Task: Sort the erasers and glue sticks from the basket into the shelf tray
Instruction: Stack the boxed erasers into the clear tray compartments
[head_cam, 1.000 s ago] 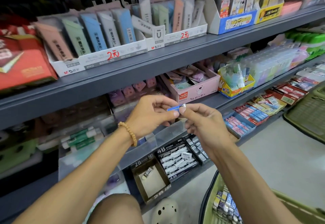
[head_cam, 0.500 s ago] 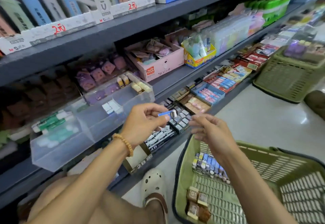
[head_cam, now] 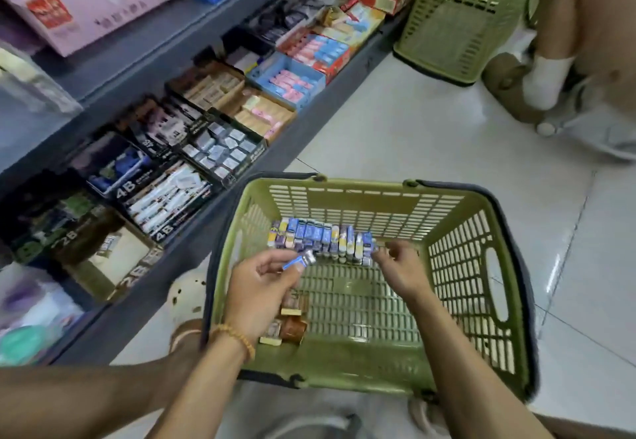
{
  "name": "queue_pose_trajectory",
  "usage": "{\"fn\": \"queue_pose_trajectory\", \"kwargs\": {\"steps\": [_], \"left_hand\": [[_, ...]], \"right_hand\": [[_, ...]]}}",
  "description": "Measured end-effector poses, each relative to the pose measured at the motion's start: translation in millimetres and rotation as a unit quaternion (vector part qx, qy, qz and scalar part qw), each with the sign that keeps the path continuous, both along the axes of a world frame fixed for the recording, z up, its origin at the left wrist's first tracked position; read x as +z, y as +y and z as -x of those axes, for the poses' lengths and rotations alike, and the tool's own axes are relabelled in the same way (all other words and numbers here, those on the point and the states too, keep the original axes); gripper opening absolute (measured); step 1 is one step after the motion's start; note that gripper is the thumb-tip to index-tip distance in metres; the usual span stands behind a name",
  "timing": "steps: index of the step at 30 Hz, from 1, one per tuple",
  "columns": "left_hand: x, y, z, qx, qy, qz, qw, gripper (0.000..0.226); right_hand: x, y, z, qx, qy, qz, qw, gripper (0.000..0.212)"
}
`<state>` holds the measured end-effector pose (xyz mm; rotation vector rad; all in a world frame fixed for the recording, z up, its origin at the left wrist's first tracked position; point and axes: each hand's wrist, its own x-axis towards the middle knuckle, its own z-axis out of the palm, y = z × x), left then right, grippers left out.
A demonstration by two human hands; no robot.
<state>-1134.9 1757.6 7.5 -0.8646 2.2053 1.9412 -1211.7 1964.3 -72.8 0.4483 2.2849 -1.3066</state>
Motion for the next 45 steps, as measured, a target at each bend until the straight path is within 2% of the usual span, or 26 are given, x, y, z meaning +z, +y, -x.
{"fn": "queue_pose_trajectory", "kwargs": {"steps": [4, 11, 14, 16, 23, 27, 31, 35, 39, 45], "left_hand": [[-35.8, 8.0, -12.8, 0.011, -0.042, 0.041, 0.998, 0.020], [-54.2, 2.4, -22.5, 0.011, -0.062, 0.077, 0.995, 0.021], [-58.2, 1.8, -23.5, 0.011, -0.068, 0.077, 0.995, 0.022], [-59.6, 1.7, -23.4, 0.007, -0.076, 0.081, 0.994, 0.023], [-63.4, -2.9, -22.8, 0.000, -0.092, 0.084, 0.992, 0.020], [-63.6, -6.2, -20.7, -0.012, -0.106, 0.091, 0.990, 0.021], [-63.9, -8.5, -17.3, -0.010, -0.115, 0.095, 0.989, 0.021], [-64.2, -9.4, -13.2, 0.002, -0.117, 0.087, 0.989, 0.021], [-62.7, -12.6, -9.5, -0.005, -0.129, 0.089, 0.988, 0.020], [-63.1, -17.2, -7.8, 0.006, -0.135, 0.081, 0.987, 0.021]], "right_hand": [[-31.3, 6.6, 9.7, 0.015, -0.045, -0.015, 0.999, 0.055], [-86.1, -14.0, 28.2, -0.043, -0.094, 0.003, 0.995, 0.075], [-115.7, -27.3, 36.9, -0.038, -0.090, -0.056, 0.994, 0.101], [-111.8, -34.9, 42.5, -0.020, -0.112, -0.100, 0.989, 0.105], [-157.7, -38.8, 58.8, -0.119, -0.157, -0.054, 0.979, 0.137], [-156.7, -44.1, 60.7, -0.118, -0.152, -0.065, 0.979, 0.140], [-205.7, -43.8, 64.9, -0.125, -0.157, -0.052, 0.978, 0.132], [-195.6, -51.3, 62.6, -0.146, -0.134, 0.020, 0.980, 0.139], [-129.8, -60.7, 54.0, -0.162, -0.106, 0.072, 0.978, 0.115], [-133.0, -61.7, 56.6, -0.136, -0.111, 0.075, 0.982, 0.091]]}}
